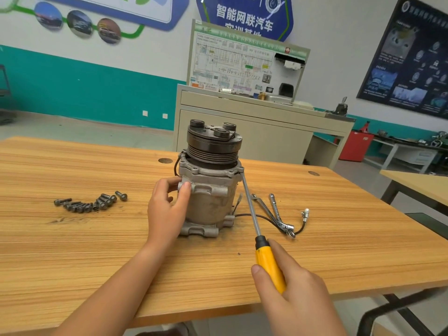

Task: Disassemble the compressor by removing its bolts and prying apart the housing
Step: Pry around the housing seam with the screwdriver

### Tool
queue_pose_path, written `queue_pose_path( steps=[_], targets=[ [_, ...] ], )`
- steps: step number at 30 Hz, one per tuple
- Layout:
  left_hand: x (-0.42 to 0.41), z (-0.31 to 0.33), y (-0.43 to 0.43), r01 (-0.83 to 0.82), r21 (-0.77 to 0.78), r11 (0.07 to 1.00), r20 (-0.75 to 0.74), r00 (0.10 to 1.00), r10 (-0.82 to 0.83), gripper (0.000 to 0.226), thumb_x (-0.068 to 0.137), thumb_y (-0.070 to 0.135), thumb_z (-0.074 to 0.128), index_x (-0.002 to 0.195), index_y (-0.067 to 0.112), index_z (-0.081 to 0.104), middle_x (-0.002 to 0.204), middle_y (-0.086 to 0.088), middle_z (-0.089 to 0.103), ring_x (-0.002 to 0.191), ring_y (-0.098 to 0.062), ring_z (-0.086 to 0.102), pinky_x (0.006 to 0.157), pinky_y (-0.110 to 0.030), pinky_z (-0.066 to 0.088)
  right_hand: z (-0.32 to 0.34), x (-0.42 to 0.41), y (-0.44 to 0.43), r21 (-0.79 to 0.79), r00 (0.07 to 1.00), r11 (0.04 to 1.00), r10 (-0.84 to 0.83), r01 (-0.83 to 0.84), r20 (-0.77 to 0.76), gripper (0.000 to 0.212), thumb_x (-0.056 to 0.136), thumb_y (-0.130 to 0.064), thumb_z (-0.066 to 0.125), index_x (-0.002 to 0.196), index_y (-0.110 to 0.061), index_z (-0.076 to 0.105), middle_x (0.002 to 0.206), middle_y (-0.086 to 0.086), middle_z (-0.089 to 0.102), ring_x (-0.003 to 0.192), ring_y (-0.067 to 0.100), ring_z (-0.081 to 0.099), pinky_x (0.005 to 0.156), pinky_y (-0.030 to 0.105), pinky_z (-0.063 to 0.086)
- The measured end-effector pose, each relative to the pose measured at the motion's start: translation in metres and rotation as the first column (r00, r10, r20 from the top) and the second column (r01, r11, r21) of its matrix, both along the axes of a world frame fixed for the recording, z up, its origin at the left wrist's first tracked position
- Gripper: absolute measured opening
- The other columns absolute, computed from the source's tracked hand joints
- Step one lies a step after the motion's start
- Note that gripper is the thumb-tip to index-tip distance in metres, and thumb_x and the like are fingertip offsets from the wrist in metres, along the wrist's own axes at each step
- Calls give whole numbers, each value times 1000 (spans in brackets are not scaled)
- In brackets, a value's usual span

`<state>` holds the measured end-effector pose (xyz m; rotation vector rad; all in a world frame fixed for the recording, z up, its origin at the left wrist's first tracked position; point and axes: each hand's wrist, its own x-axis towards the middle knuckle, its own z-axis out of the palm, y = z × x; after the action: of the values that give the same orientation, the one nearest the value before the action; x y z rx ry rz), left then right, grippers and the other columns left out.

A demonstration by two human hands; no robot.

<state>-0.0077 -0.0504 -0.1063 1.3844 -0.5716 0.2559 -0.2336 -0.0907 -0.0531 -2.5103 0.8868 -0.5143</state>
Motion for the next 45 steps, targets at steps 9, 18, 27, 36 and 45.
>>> queue_pose_path(
  steps=[9,18,27,36,45],
  targets=[
    [0,-1,-1,-6,10,1000,-10,1000,6,9,90,29,57,91,38,54,99,15,59,96,4,53,77,-21,42,-1,-6,-6,38,999,998,43,-44,23,51,92,-46,42,140,-40,26,83,-18,45,68,-7,40,58,-4,30],
    [11,-7,-1,46,123,991,-77,996,-37,36,90,41,51,121,24,48,120,9,51,112,-5,46,91,-24,35,58,-99,-57,171,951,955,201,-244,234,73,43,-92,49,112,-70,43,89,-17,69,84,-2,65,72,28,52],
    [15,-8,0,147,159,976,-154,980,-123,48,97,43,30,140,21,39,127,17,40,119,3,32,93,-15,25,62,-43,-48,260,957,924,247,-279,151,37,74,-42,62,82,-76,50,73,-38,59,57,-2,61,55,16,44],
    [19,-11,-2,134,169,977,-142,984,-110,46,97,43,32,136,22,43,120,21,43,115,5,36,68,11,26,65,-19,-64,363,946,874,317,-321,74,31,73,-39,63,87,-66,59,71,-21,63,48,13,58,45,15,42],
    [17,-14,-8,104,118,988,-155,984,-85,46,97,44,31,134,22,47,120,18,47,115,1,40,79,-3,26,51,-14,-66,355,944,876,288,-327,160,29,76,-39,64,88,-65,58,69,-29,62,48,5,57,47,11,42]
  ],
)
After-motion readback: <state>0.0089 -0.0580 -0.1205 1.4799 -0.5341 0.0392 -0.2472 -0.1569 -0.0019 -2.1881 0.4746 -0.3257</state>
